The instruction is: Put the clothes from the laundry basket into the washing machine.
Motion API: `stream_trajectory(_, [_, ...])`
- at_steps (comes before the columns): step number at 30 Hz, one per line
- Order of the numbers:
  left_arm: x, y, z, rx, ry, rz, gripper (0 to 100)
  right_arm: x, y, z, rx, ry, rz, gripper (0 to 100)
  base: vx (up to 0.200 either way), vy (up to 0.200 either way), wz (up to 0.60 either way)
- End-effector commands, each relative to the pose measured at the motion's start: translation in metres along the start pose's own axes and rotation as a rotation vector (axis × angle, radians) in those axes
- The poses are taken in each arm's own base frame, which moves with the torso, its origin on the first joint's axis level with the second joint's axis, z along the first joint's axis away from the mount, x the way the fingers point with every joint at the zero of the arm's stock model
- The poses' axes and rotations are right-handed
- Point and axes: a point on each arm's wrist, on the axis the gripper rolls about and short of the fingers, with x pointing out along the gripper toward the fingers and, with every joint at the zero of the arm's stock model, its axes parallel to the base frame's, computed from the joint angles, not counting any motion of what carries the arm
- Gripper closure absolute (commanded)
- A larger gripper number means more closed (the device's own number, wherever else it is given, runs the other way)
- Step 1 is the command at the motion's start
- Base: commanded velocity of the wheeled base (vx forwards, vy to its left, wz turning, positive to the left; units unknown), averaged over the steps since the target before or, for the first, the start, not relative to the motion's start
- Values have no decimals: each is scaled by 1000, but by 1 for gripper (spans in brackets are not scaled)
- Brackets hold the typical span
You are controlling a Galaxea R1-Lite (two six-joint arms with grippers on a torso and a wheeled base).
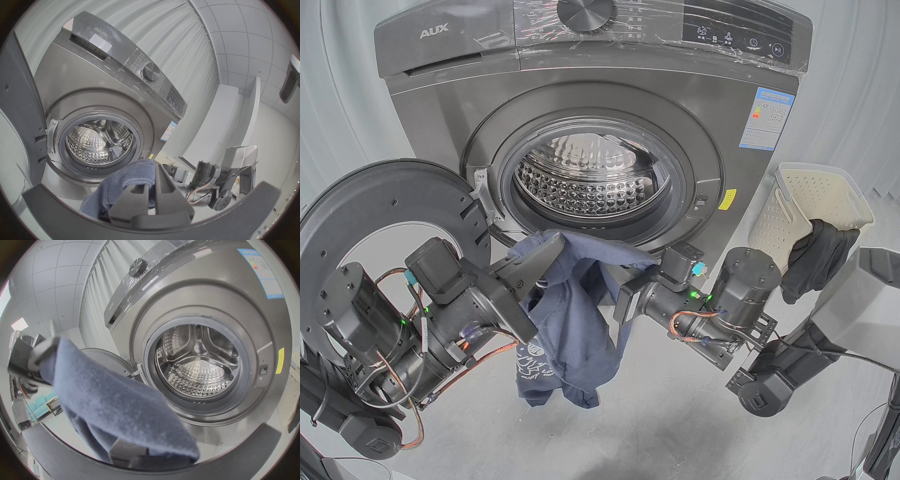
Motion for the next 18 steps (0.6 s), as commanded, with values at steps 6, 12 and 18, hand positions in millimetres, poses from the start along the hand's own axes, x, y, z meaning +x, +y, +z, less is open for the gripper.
stream_trajectory(6, [-6, 12, -39, -12, 171, 27, 0, -46, 14, 49, 6, -63, 35, 100, 0, 0, 0])
stream_trajectory(12, [-8, 30, -67, -18, 282, 95, 0, -58, 12, 70, 3, -105, 32, 100, 0, 0, 0])
stream_trajectory(18, [-6, 41, -90, -28, 363, 122, 0, -54, 7, 83, -4, -151, 14, 100, 0, 0, 0])
